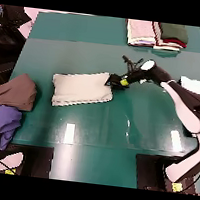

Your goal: Fold the shirts.

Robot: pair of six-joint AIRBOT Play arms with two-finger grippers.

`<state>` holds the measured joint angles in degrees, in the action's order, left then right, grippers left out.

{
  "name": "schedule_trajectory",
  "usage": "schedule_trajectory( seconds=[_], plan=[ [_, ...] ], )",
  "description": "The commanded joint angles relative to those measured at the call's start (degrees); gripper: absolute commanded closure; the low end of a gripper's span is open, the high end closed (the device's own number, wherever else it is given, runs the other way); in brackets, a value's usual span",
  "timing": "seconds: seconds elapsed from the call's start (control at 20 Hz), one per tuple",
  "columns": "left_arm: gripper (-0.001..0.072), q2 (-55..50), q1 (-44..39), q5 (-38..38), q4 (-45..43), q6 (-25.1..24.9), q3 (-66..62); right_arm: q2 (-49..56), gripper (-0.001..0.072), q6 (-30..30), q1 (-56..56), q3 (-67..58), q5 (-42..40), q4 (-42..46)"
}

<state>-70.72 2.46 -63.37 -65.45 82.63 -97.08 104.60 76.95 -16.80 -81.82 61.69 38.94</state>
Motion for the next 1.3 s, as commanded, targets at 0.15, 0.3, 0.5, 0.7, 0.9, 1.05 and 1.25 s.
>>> schedule_trajectory(
  seconds=[0.15, 0.3, 0.5, 0.7, 0.9, 1.05, 1.25],
  plan=[
    [0.0684, -0.4, -1.1, -0.6, 1.9, -1.0, 0.0, 10.4, 0.0697, -1.2, -7.0, -12.5, -2.6, -4.7],
    [0.0684, -0.5, -6.8, -0.3, 1.0, -2.2, 0.0, 9.6, 0.0693, -1.1, -5.9, -17.4, -2.8, -1.9],
    [0.0684, -0.5, -14.0, -0.1, 1.0, -3.2, 0.0, 1.6, 0.0694, -0.2, 2.5, -18.9, 0.6, 9.1],
    [0.0684, -0.5, -17.9, 0.0, 1.0, -3.2, 0.0, -8.2, 0.0693, 3.6, 17.0, -18.9, 7.6, 20.2],
    [0.0684, -0.5, -20.7, 2.2, 1.1, -3.2, 0.0, -15.2, 0.0693, 5.1, 33.7, -18.9, 11.6, 26.2],
    [0.0684, -0.5, -22.8, 4.3, 1.2, -2.9, 0.0, -17.6, 0.0694, 5.1, 45.9, -18.9, 11.5, 26.0],
    [0.0684, -0.5, -25.2, 6.9, 1.2, -2.9, 0.0, -17.8, 0.0693, 5.2, 57.1, -18.9, 11.3, 22.5]
  ],
)
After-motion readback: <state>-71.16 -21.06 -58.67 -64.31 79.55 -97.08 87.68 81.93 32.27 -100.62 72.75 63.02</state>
